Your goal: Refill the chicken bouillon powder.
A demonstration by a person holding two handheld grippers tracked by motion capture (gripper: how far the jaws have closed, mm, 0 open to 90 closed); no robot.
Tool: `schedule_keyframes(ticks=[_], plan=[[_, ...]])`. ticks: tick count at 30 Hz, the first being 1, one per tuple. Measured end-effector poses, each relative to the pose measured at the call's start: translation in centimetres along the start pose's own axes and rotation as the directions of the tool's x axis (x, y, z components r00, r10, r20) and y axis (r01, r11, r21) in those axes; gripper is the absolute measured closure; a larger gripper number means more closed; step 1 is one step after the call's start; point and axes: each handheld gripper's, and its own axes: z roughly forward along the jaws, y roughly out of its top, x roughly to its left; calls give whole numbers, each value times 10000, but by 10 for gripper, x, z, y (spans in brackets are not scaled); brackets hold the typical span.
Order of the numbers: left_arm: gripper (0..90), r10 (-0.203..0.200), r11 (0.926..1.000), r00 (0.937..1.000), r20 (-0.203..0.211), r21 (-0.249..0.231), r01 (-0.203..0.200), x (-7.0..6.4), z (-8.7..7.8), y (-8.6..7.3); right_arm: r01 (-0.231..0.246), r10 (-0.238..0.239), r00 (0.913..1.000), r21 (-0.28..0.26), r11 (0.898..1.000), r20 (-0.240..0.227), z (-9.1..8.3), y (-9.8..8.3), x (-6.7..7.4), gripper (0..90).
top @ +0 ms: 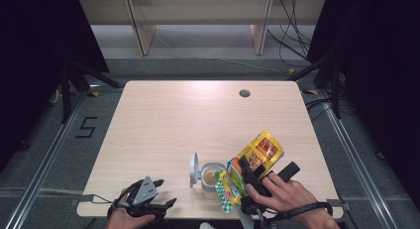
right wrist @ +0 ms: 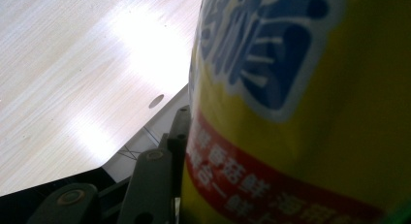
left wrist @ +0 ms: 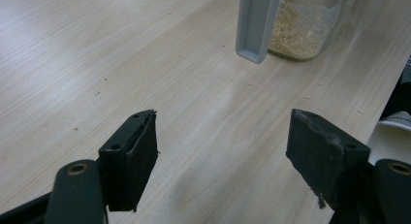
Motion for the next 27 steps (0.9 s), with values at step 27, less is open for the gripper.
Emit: schedule_keyframes(ticks=[27], plan=[[261, -2, 10000, 10000, -11, 7, 2, 0, 0, 0, -158, 158, 9999, -34, 9999, -68, 1, -1, 1, 636]])
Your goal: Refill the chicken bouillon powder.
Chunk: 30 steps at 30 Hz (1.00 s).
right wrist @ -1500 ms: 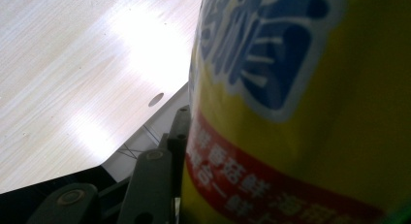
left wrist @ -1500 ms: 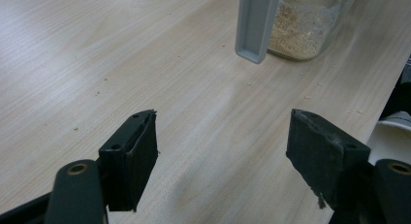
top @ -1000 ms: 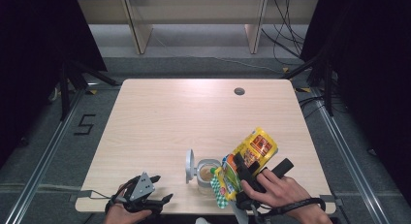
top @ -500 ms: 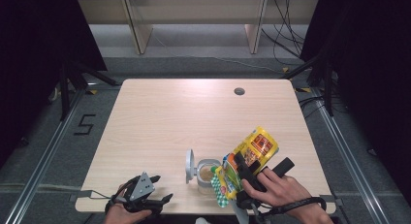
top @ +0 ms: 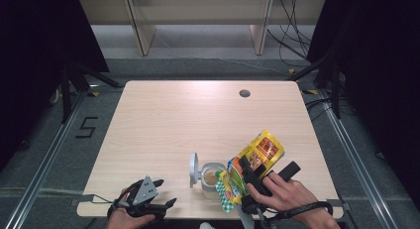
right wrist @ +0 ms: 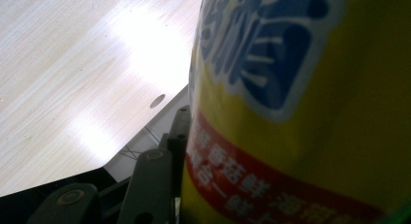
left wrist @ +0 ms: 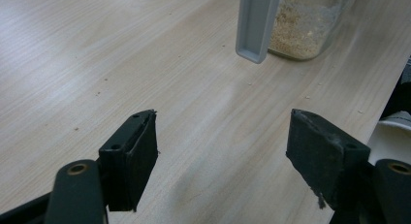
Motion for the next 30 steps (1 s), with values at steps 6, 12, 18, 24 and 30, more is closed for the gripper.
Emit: schedule_keyframes(ticks=[6, 12, 18, 24, 30], plan=[[261, 3, 10000, 10000, -4, -6, -3, 0, 0, 0, -73, 73, 10000, -14, 10000, 1, 0, -1, 1, 636], [261, -46, 10000, 10000, 21, -32, 46, 0, 0, 0, -55, 56, 10000, 54, 10000, -53, 0, -1, 1, 636], [261, -1, 10000, 10000, -8, 0, 1, 0, 0, 0, -10, 10, 10000, -6, 10000, 13, 0, -1, 0, 636], [261, -44, 10000, 10000, 17, -38, 44, -1, 0, 0, -12, 12, 10000, 22, 10000, -28, 0, -1, 1, 637], [261, -23, 10000, 10000, 1, -14, 23, 0, 0, 0, 44, -44, 10000, 25, 10000, -64, 0, -2, 0, 637]])
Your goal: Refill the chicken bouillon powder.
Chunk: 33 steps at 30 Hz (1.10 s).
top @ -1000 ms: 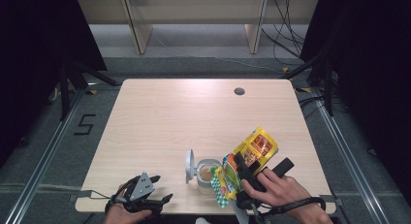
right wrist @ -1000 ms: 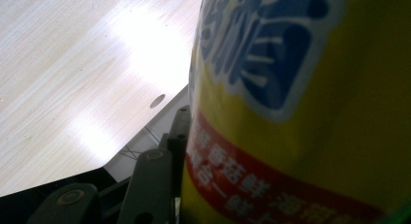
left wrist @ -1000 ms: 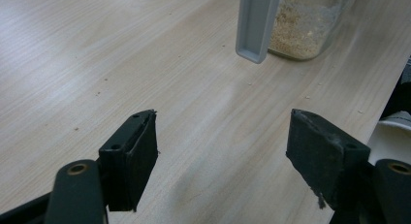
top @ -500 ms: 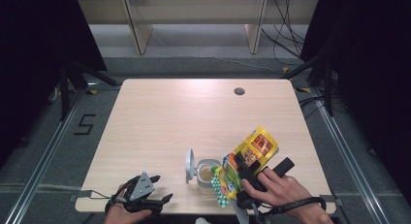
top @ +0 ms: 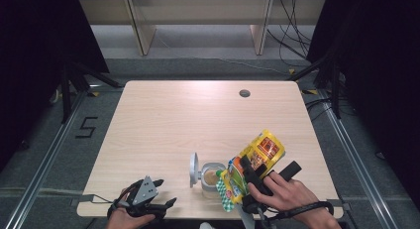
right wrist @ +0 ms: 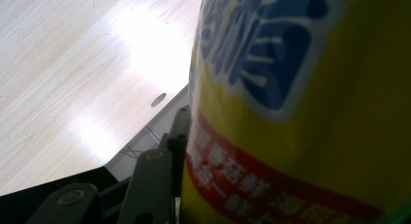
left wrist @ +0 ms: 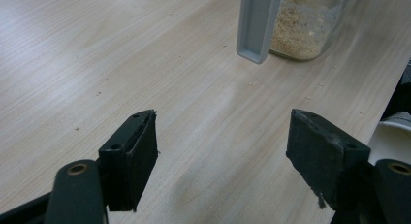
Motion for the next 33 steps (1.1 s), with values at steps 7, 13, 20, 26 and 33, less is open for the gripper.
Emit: schedule_keyframes(ticks=[7, 13, 20, 26, 33], plan=[[261, -28, 10000, 10000, 13, -15, 28, 0, 0, 0, 80, -80, 10000, -48, 10000, 12, 0, 1, 0, 637], [261, 25, 10000, 10000, -8, 22, -25, 0, 0, 0, -103, 103, 9999, -27, 9999, 15, 0, 1, 0, 637], [261, 18, 10000, 10000, -5, 33, -18, 0, 0, 0, 32, -32, 10000, -77, 10000, 50, 0, 1, 0, 637], [260, 25, 10000, 10000, -9, 25, -25, 0, 0, 0, 79, -79, 10000, -49, 10000, -1, 0, 1, 0, 637], [260, 26, 10000, 10000, -13, 16, -26, 0, 0, 0, -99, 99, 9999, -78, 9999, 40, 0, 2, 0, 637]])
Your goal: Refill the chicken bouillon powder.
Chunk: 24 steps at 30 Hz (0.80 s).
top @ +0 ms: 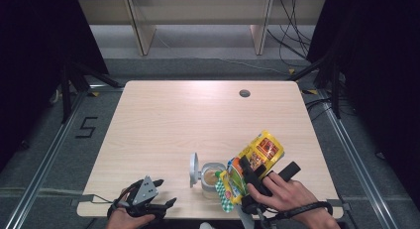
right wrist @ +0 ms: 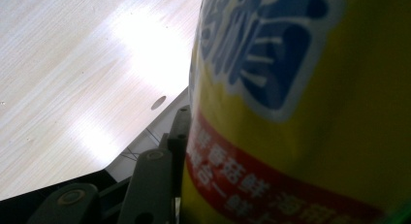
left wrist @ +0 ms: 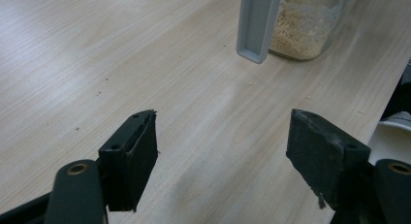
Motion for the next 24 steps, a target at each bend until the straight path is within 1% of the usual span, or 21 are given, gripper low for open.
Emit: schedule_keyframes(ticks=[1, 4, 5, 6, 7, 10, 13, 14, 15, 18, 20, 21, 23, 24], plan=[[260, -49, 10000, 10000, 23, -33, 49, 0, 0, 0, -66, 66, 10000, -3, 10000, 8, 0, 0, 0, 637], [261, -60, 10000, 10000, 30, -49, 60, 0, 0, 0, 10, -10, 10000, 3, 10000, -7, 0, -1, 0, 637], [260, -59, 10000, 10000, 27, -49, 59, 0, 0, 0, -50, 50, 10000, 48, 10000, 50, 0, -1, 1, 637], [261, -56, 10000, 10000, 24, -50, 56, 0, 0, 0, 81, -81, 10000, 49, 10000, -32, 0, -1, 0, 637], [260, -53, 10000, 10000, 24, -42, 53, 0, 0, 0, 94, -94, 10000, 57, 9999, -34, -1, -2, 0, 637], [261, -59, 10000, 10000, 26, -46, 59, 0, 0, 0, -124, 124, 9999, 51, 9999, -11, -1, -1, 1, 637], [260, -55, 10000, 10000, 30, -45, 55, 0, 0, 0, 85, -85, 10000, 51, 10000, -43, 0, -2, 0, 637], [260, -55, 10000, 10000, 27, -43, 55, 0, 0, 0, 67, -67, 10000, 59, 10000, -37, 0, -2, 0, 637], [260, 158, 9998, 9999, -48, 117, -157, 1, -1, 0, 31, -31, 10000, 58, 10000, -41, 0, -1, 1, 637], [260, 128, 9999, 9999, -78, 86, -127, 1, -1, 0, 45, -45, 10000, -21, 10000, -13, 0, -1, 0, 637], [261, 293, 9996, 9995, -125, 49, -292, 2, -1, 0, -94, 94, 9999, 17, 10000, -45, 0, -1, 1, 637], [261, 454, 9989, 9989, -87, 74, -453, 3, -1, 1, -47, 47, 10000, 15, 10000, -59, 0, -1, 1, 637], [261, 427, 9991, 9991, -57, 77, -427, 3, -1, 1, 13, -13, 10000, 38, 10000, -57, 0, -1, 0, 637], [261, 129, 9998, 9999, -21, 137, -129, 1, -1, 0, 47, -47, 10000, -11, 10000, -25, 0, -1, 0, 637]])
